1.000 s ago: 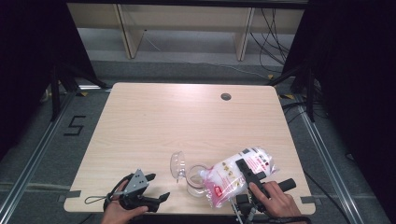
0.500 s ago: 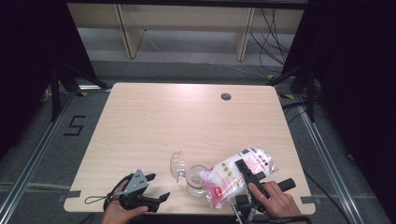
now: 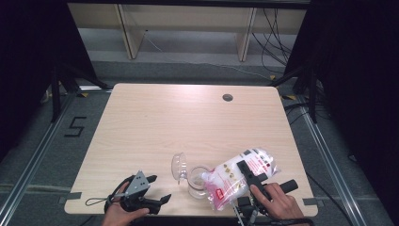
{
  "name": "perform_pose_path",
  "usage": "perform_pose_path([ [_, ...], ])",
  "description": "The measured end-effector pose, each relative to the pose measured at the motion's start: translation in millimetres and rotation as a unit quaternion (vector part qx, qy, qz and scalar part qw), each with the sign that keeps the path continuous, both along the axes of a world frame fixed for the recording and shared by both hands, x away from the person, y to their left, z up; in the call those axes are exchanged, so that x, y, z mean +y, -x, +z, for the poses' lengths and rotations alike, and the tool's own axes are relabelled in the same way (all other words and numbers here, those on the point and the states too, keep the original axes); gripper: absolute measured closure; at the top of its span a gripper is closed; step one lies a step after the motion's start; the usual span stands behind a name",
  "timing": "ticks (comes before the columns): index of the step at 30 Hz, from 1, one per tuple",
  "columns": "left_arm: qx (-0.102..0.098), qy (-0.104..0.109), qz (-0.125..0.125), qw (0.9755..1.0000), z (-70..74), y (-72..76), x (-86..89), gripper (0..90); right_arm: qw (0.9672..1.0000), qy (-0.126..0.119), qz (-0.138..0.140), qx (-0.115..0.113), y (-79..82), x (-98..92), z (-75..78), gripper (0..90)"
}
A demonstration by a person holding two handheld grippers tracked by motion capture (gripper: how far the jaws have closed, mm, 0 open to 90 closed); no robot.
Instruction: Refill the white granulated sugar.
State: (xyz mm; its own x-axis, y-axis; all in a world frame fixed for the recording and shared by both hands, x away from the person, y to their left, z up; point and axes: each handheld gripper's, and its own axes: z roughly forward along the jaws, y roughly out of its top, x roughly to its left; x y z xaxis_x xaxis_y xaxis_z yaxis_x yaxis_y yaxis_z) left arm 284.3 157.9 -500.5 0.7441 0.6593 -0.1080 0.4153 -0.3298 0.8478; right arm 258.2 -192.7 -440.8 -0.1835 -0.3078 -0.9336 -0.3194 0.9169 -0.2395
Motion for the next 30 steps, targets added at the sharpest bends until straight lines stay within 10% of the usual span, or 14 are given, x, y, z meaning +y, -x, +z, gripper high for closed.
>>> perform_pose_path([
  [30, 0.001, -0.008, -0.001, 1.0, 0.4, 0.0, 0.5, 16.2, 0.9998, 0.017, 0.012, -0.005, -3.1, 0.2, 2.2, 49.9],
])
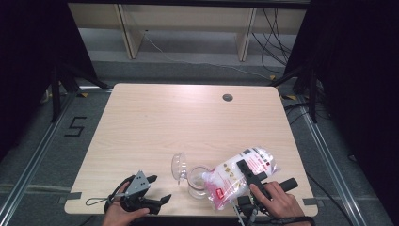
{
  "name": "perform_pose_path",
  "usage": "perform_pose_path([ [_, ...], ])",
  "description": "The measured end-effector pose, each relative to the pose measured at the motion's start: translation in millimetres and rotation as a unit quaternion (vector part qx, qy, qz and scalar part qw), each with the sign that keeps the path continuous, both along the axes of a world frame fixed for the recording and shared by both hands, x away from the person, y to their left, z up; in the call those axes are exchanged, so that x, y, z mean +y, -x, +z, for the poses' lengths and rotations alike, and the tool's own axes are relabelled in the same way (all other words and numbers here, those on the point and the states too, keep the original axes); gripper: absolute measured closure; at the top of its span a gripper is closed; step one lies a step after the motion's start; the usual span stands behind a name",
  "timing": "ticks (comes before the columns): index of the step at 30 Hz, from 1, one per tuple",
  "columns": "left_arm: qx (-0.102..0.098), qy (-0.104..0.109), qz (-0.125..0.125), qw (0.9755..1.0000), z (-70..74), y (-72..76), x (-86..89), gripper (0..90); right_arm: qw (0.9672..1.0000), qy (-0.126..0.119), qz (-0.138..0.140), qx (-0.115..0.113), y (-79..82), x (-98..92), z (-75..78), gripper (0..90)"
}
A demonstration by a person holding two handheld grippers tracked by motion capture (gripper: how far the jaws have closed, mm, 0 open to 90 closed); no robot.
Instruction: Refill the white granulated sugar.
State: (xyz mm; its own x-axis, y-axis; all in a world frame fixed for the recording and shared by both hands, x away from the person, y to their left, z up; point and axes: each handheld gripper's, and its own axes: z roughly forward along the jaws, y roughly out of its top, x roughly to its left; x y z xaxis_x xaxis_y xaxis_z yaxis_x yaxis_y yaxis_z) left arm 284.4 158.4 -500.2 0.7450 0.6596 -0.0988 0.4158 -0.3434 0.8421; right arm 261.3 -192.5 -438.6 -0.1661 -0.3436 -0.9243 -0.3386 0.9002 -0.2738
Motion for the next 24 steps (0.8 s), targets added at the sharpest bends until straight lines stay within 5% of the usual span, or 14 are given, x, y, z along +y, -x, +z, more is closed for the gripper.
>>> perform_pose_path([
  [19, 0.0, 0.006, -0.001, 1.0, -0.3, 0.1, -0.5, 16.2, 0.9999, -0.011, -0.012, 0.005, 1.5, -1.9, -1.0, 50.1],
  [22, -0.011, -0.006, -0.012, 0.9999, 0.6, -1.4, 1.3, 16.2, 0.9999, -0.007, -0.011, 0.004, 1.4, -2.1, -0.2, 50.1],
  [24, -0.001, 0.006, -0.001, 1.0, -0.2, 0.0, -0.2, 16.2, 0.9999, -0.005, -0.011, 0.005, 1.2, -2.1, 0.4, 50.2],
])
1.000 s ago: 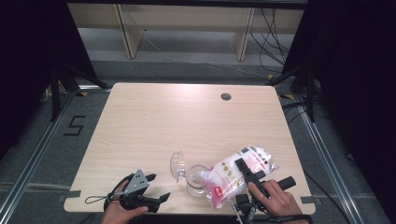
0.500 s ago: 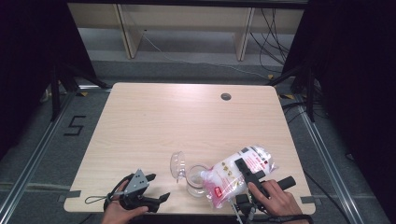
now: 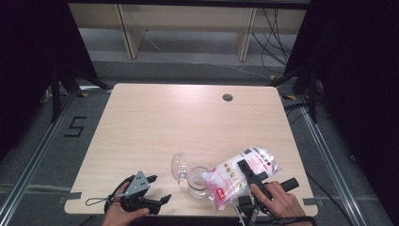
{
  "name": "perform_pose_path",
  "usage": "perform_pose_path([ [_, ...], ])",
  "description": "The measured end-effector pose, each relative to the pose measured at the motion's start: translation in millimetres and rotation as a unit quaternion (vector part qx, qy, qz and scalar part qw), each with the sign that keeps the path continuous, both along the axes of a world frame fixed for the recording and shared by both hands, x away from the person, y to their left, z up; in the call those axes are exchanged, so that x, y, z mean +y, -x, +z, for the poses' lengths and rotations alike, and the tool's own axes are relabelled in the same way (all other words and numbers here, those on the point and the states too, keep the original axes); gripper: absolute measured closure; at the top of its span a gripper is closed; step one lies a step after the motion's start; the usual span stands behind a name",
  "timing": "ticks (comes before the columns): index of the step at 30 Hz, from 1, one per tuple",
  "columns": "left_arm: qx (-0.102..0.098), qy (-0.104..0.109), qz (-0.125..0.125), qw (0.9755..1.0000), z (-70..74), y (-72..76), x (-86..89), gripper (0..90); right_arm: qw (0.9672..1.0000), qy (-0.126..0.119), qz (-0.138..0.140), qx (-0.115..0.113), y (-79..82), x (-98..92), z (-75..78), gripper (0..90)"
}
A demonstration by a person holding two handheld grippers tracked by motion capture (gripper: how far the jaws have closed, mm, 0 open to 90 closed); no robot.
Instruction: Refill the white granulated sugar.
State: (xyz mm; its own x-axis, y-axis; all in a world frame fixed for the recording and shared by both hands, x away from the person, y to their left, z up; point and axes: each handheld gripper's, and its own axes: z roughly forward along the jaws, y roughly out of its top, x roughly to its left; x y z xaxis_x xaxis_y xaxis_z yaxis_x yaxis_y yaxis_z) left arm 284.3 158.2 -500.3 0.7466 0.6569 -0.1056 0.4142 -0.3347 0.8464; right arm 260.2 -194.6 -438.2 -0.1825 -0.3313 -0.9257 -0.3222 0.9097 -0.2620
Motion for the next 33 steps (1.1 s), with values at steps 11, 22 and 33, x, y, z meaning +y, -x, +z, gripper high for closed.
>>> perform_pose_path([
  [11, 0.0, -0.001, 0.0, 1.0, 0.0, 0.0, 0.0, 16.3, 1.0, 0.001, -0.003, -0.004, -0.3, -1.5, -0.3, 50.3],
  [22, -0.008, -0.007, -0.008, 0.9999, 0.4, -1.0, 0.8, 16.3, 0.9999, 0.014, 0.006, -0.007, -0.5, -0.5, 2.5, 50.4],
  [33, -0.01, -0.012, -0.01, 0.9998, 0.8, -1.4, 1.6, 16.3, 0.9999, 0.008, -0.005, -0.006, 0.8, -2.7, 1.5, 50.5],
])
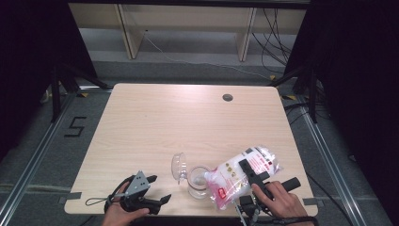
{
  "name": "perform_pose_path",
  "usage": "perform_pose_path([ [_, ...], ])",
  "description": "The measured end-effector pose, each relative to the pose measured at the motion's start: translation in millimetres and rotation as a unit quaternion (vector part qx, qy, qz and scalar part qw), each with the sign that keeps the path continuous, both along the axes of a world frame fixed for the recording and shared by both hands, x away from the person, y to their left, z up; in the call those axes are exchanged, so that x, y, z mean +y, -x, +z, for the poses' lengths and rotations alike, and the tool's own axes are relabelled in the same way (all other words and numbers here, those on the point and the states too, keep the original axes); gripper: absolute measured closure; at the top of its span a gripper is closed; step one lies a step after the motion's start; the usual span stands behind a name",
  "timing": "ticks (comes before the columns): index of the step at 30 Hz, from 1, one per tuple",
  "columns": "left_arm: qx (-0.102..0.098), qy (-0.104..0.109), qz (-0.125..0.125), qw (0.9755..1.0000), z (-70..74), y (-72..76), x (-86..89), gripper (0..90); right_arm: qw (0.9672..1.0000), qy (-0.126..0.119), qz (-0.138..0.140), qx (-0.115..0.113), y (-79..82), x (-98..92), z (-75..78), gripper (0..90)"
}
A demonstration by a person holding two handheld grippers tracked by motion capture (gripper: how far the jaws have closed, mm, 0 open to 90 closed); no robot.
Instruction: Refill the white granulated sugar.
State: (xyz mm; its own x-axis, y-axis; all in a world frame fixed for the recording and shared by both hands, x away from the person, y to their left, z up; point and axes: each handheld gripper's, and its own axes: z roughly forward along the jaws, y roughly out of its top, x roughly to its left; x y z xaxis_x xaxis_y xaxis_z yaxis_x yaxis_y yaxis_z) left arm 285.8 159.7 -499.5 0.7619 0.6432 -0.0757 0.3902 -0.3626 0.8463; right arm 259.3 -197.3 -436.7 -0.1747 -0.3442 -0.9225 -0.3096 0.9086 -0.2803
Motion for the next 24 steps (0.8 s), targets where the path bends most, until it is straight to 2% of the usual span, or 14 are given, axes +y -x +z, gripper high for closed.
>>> perform_pose_path([
  [1, 0.009, 0.008, 0.009, 0.9999, -0.6, 1.3, -1.1, 16.3, 0.9999, 0.01, 0.01, -0.003, -1.1, 0.7, 1.3, 50.5],
  [2, 0.008, 0.009, 0.008, 0.9999, -0.7, 1.2, -1.4, 16.3, 0.9999, 0.01, 0.009, -0.002, -1.1, 0.4, 1.5, 50.6],
  [4, 0.001, 0.004, 0.001, 1.0, -0.5, 0.1, -0.8, 16.3, 0.9999, 0.012, 0.01, -0.007, -1.0, 0.0, 1.3, 50.5],
  [8, 0.003, -0.001, 0.002, 1.0, -0.4, 0.3, -0.6, 16.3, 0.9998, 0.014, 0.013, -0.009, -1.3, -0.2, 1.4, 50.6],
  [10, 0.012, 0.012, 0.01, 0.9998, -1.5, 1.4, -2.2, 16.3, 0.9998, 0.016, 0.012, -0.008, -1.3, -0.3, 1.4, 50.6],
  [12, 0.011, 0.007, 0.008, 0.9999, -1.3, 1.1, -1.6, 16.3, 0.9999, 0.012, 0.003, -0.007, -0.5, -1.0, 0.3, 50.7],
  [15, 0.012, 0.01, 0.009, 0.9998, -1.4, 1.3, -1.9, 16.3, 0.9999, 0.011, 0.005, -0.008, -0.5, -1.0, 0.7, 50.8],
  [16, 0.009, 0.004, 0.008, 0.9999, -0.9, 1.0, -1.1, 16.3, 0.9997, 0.018, 0.015, -0.011, -1.5, -0.1, 1.8, 50.8],
  [19, 0.007, 0.002, 0.007, 1.0, -0.6, 1.1, -1.0, 16.3, 0.9999, 0.01, 0.007, -0.007, 0.1, -0.1, 0.5, 50.9],
  [24, 0.002, -0.001, 0.003, 1.0, -0.3, 0.3, -0.4, 16.3, 0.9999, 0.008, 0.013, -0.005, -0.6, -0.5, 0.3, 51.0],
])
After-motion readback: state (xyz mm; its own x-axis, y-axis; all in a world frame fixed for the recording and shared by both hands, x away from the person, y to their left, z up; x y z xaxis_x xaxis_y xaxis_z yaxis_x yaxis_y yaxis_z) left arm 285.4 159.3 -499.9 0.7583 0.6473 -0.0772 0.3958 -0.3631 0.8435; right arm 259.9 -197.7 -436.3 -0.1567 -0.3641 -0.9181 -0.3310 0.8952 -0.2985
